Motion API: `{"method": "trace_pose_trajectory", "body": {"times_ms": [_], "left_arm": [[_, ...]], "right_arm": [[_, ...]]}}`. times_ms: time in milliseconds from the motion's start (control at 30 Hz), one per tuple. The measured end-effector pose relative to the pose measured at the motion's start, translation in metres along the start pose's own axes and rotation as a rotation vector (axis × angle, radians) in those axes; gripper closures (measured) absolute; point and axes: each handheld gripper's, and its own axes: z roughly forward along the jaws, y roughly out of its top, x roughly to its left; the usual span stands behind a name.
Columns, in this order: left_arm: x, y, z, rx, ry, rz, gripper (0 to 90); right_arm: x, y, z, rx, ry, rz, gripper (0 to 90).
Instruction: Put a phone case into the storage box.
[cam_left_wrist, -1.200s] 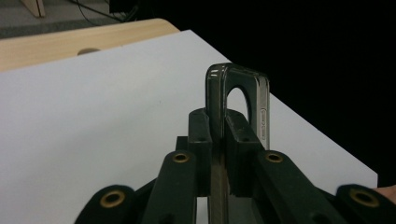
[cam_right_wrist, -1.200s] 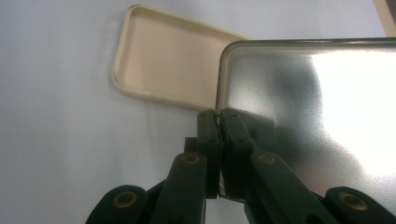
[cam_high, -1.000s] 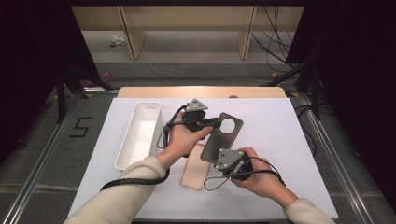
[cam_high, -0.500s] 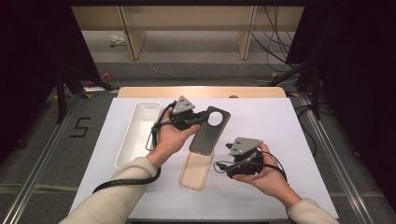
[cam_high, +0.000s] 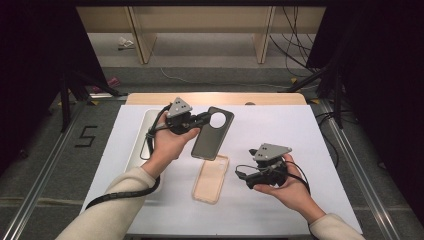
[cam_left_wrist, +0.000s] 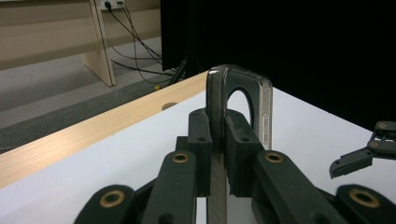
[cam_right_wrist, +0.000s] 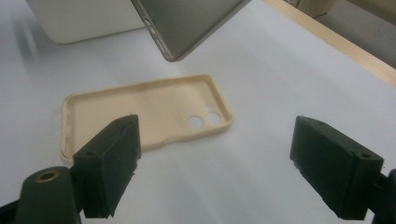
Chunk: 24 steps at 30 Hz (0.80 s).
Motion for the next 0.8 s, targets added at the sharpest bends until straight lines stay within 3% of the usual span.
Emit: {"method": "trace_pose_trajectory", "body": {"times_ms": [533, 800], "left_arm": [[0.026, 0.006, -0.022, -0.031, 0.023, -0.026, 81.7], [0.044, 0.008, -0.034, -0.058, 0.048, -0.037, 81.7]], "right_arm": [[-0.007, -0.005, -0.004, -0.048, 0.010, 0.112, 17.0], [-0.008, -0.006, -0.003, -0.054, 0.013, 0.119, 17.0]]}}
